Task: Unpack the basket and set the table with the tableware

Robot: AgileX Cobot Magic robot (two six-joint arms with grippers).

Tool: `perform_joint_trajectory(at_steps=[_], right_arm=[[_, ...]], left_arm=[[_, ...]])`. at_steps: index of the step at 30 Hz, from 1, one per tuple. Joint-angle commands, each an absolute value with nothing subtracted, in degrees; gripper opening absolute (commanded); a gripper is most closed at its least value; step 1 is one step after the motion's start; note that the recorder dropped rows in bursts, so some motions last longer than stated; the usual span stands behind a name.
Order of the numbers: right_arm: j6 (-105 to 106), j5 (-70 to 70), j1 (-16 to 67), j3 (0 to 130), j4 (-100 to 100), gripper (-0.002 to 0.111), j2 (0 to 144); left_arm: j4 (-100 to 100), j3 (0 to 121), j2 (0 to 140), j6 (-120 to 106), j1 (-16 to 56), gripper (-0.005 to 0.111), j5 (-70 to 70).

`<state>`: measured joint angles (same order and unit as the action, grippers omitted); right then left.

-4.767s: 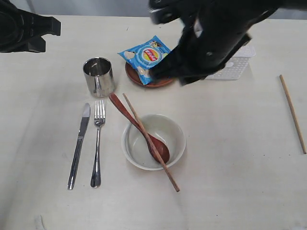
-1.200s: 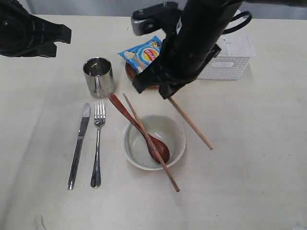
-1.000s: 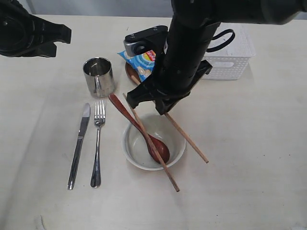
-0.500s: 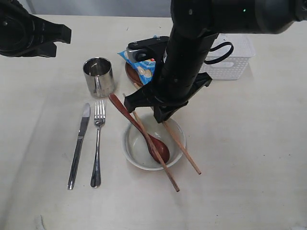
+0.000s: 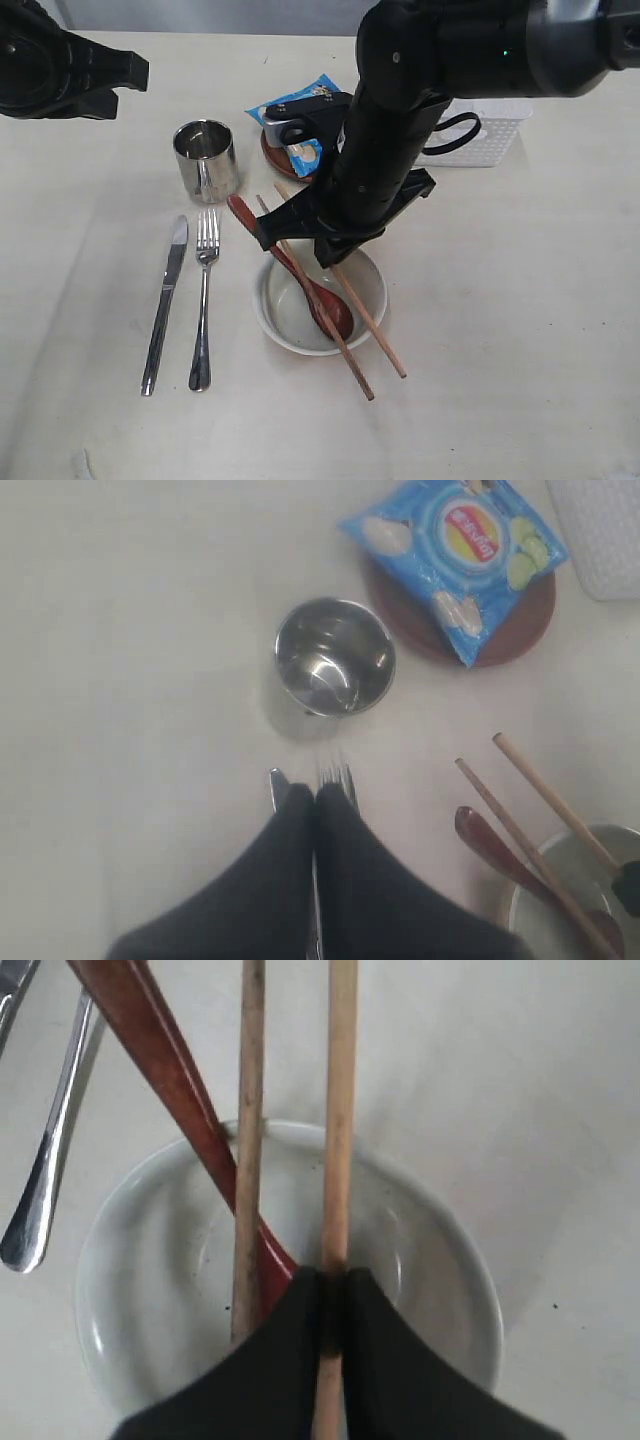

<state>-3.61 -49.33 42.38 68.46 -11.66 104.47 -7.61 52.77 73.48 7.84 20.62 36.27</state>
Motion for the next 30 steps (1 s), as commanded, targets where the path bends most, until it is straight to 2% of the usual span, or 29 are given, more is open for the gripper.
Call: perform_joint_trajectory(at_steps=[1,30], right_arm=[[-3.7,-48.0,42.4,67.8,-11.9,0.0,104.8],[-1.2,-46.6,42.4,67.8,-14.1,0.0,104.8]], left_arm=[[-7.9,52.3,73.3,7.7,20.9,0.0,36.0],[-7.9,52.3,73.3,7.7,20.9,0.0,36.0]])
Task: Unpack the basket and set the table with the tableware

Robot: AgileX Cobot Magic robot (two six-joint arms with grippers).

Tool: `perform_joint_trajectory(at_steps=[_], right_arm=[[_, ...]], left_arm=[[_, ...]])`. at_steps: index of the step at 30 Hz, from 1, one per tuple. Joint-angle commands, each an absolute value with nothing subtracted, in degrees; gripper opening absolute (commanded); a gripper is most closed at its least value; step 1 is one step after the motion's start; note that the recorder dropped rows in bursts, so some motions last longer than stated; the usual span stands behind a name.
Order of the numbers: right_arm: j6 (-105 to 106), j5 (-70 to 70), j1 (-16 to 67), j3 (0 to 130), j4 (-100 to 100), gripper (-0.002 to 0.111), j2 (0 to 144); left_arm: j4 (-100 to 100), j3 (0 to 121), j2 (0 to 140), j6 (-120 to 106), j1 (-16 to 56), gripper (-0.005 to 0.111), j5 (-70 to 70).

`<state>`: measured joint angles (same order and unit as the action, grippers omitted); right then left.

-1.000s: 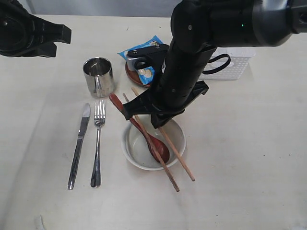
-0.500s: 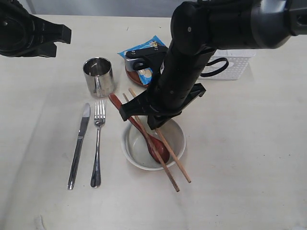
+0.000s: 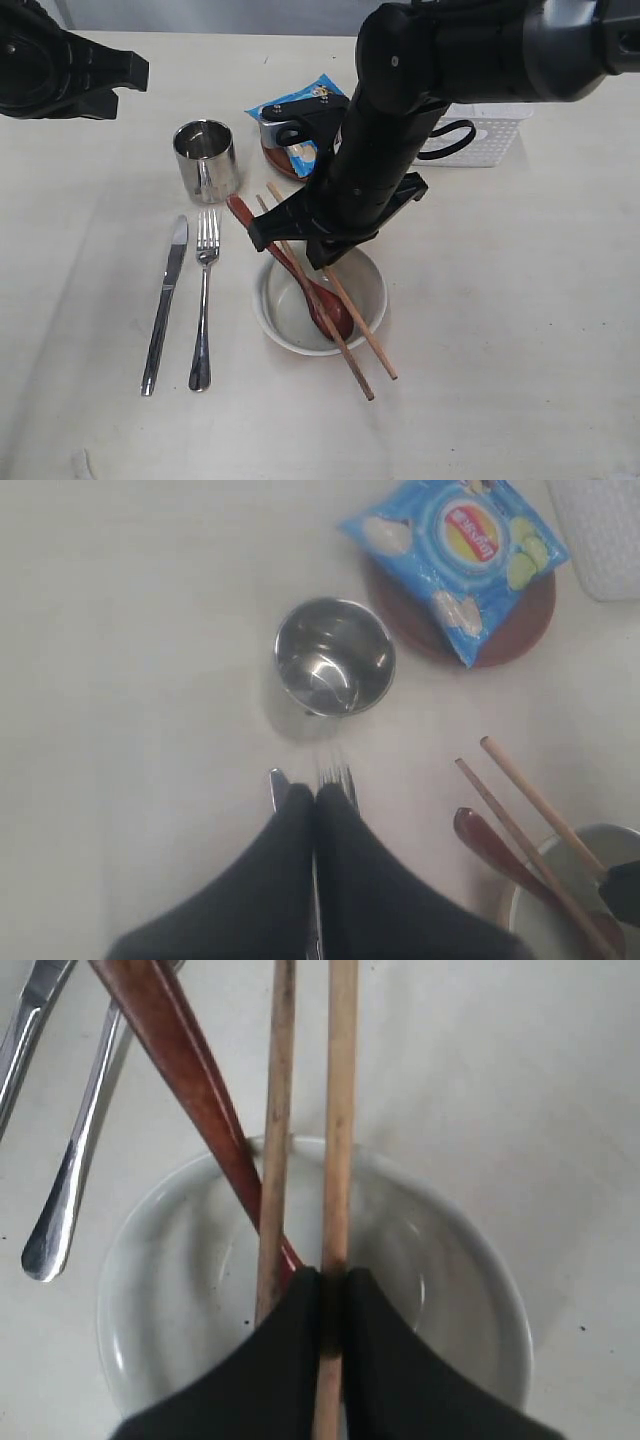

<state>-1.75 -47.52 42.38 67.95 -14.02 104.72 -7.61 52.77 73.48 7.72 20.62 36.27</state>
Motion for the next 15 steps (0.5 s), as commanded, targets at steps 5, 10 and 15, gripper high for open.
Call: perform_joint_trajectory(at_steps=[5,10,15], right_arm=[[-1.2,-46.4,42.4,67.8,-14.1,0.0,104.8],[-1.0,-46.2,42.4,67.8,-14.1,0.0,104.8],[-1.0,-47.0,42.4,67.8,-14.1,0.0,104.8]], left_arm=[[-7.9,52.3,73.3,7.7,20.9,0.0,36.0],[-7.9,52.3,73.3,7.7,20.9,0.0,36.0],[-7.9,52.3,73.3,7.7,20.9,0.0,36.0]])
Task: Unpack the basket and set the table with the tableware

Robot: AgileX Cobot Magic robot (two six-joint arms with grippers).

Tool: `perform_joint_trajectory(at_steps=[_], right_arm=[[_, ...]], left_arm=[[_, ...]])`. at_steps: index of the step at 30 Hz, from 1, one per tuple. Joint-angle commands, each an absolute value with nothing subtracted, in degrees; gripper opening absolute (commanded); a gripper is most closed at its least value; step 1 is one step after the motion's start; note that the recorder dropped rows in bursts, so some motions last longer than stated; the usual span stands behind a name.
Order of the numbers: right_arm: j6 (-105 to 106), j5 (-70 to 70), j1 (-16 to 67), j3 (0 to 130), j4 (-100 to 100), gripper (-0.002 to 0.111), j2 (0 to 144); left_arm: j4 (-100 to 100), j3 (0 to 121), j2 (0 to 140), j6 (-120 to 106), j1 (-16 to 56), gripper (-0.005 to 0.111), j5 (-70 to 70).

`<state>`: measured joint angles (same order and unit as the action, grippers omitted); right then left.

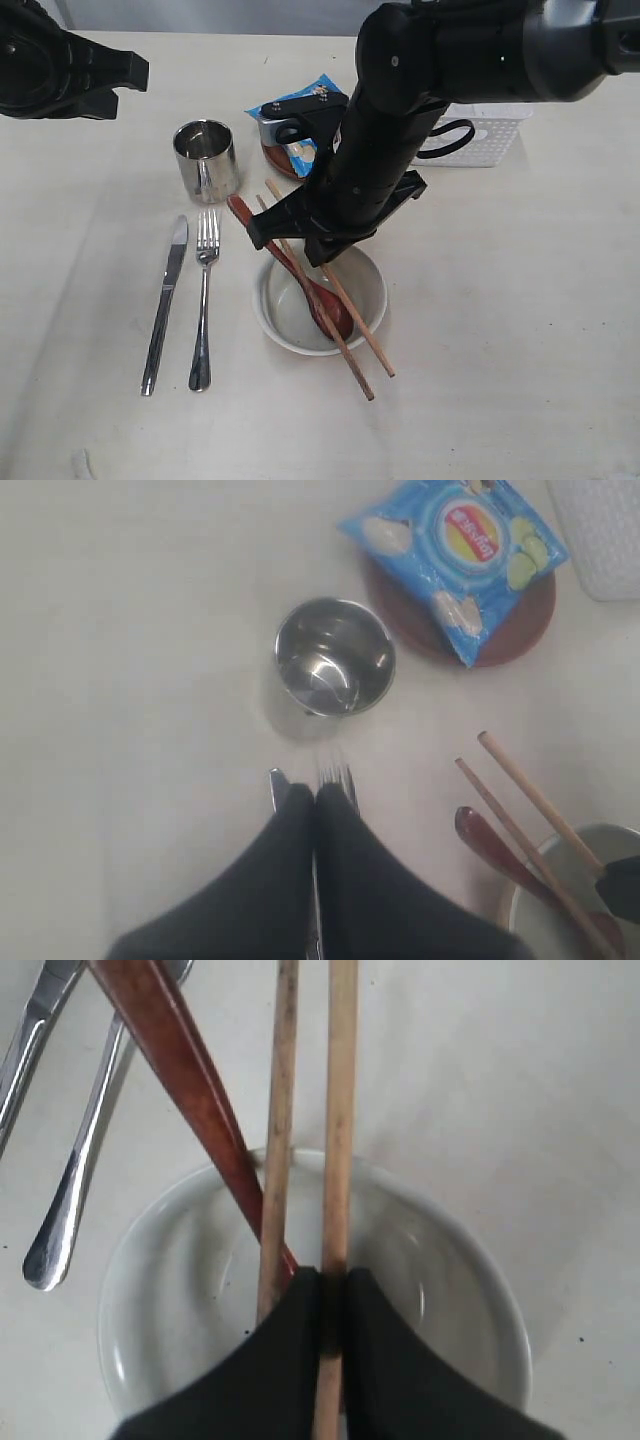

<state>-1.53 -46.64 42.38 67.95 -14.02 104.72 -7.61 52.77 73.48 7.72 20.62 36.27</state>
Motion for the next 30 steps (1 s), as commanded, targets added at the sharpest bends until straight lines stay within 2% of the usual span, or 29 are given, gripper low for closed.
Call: perform_joint_trajectory(at_steps=[1,10,12,14,15,17,27,29,30], right_arm=[[-1.0,-47.0,42.4,67.8,-14.1,0.0,104.8],[-0.8,-47.2,42.4,67.8,-14.1,0.0,104.8],[-0.8,-47.2,42.4,67.8,-14.1,0.005,104.8],[-0.8,-47.2,42.4,67.8,-14.1,0.016,104.8],[-0.8,-47.2,42.4,67.8,-14.1,0.028,104.8],[-0.8,-47.2,42.4,67.8,-14.1,0.035,104.8],[-0.8,-48.1,42.4,67.8,-15.6,0.035,104.8],[-0.8,-48.2,42.4,67.8,-15.6,0.041,104.8],[-0.8,-48.6,42.4,67.8,-15.6,0.047,104.8]], left_arm=[[-7.9,52.3,73.3,7.7,20.9,0.0,36.0],[-7.9,52.3,73.3,7.7,20.9,0.0,36.0],[-7.9,52.3,73.3,7.7,20.9,0.0,36.0],[-7.9,52.3,73.3,7.7,20.9,0.0,36.0],[-7.9,52.3,73.3,7.7,20.9,0.0,36.0],[-7.9,52.3,73.3,7.7,20.9,0.0,36.0],[-8.2,52.3,73.3,7.7,20.9,0.0,36.0],[-8.2,52.3,73.3,7.7,20.9,0.0,36.0],[-8.2,52.3,73.3,7.7,20.9,0.0,36.0]])
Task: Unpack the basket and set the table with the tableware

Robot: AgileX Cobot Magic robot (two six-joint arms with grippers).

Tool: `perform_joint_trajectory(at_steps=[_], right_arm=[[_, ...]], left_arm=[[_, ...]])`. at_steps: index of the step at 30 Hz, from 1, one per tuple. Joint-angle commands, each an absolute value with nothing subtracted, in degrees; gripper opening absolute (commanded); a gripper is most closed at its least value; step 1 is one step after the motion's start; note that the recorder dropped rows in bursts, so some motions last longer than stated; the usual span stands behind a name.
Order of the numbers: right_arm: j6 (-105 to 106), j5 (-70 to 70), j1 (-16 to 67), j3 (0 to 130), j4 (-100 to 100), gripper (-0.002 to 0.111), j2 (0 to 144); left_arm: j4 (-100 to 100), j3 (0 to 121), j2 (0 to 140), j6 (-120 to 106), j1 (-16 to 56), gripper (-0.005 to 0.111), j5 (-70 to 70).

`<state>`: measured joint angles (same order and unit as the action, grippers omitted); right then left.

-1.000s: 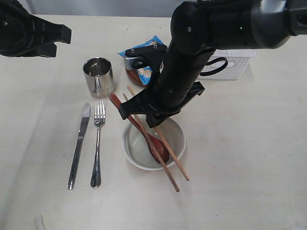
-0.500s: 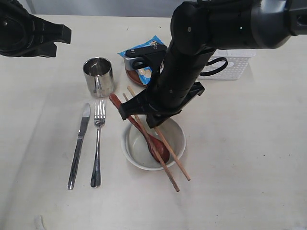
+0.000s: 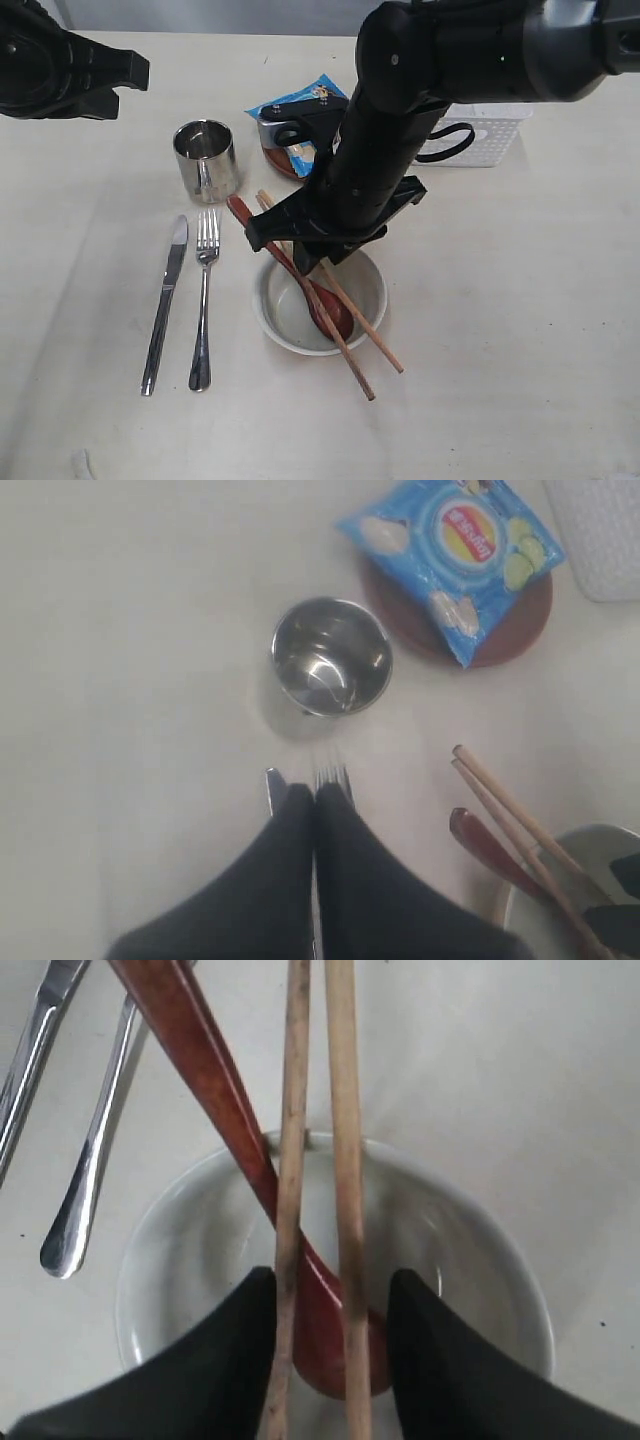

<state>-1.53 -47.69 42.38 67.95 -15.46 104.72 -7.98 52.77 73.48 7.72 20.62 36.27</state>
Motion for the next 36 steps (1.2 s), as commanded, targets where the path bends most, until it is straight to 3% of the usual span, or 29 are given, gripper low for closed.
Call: perform_joint_trajectory(at_steps=[1,3,14,21,36], right_arm=[[-0.8,-48.9,42.4,67.8,-15.6,0.052,104.8],[-0.8,-49.2,42.4,67.8,-16.0,0.056,104.8],[-0.6,-49.2,44.6,67.8,-13.8,0.052,104.8],[-12.5,-49.6,48.8,67.8,2.7,0.052,104.8],[-12.1,-49.3,50.3,67.8,0.0,0.052,104.8]], left_arm=[[-8.2,52.3,73.3,7.7,20.9,0.0,36.0],[-8.2,52.3,73.3,7.7,20.9,0.0,36.0],[-8.2,52.3,73.3,7.7,20.9,0.0,36.0],[-8.2,52.3,73.3,7.7,20.9,0.0,36.0],[-8.2,52.3,73.3,7.7,20.9,0.0,36.0]])
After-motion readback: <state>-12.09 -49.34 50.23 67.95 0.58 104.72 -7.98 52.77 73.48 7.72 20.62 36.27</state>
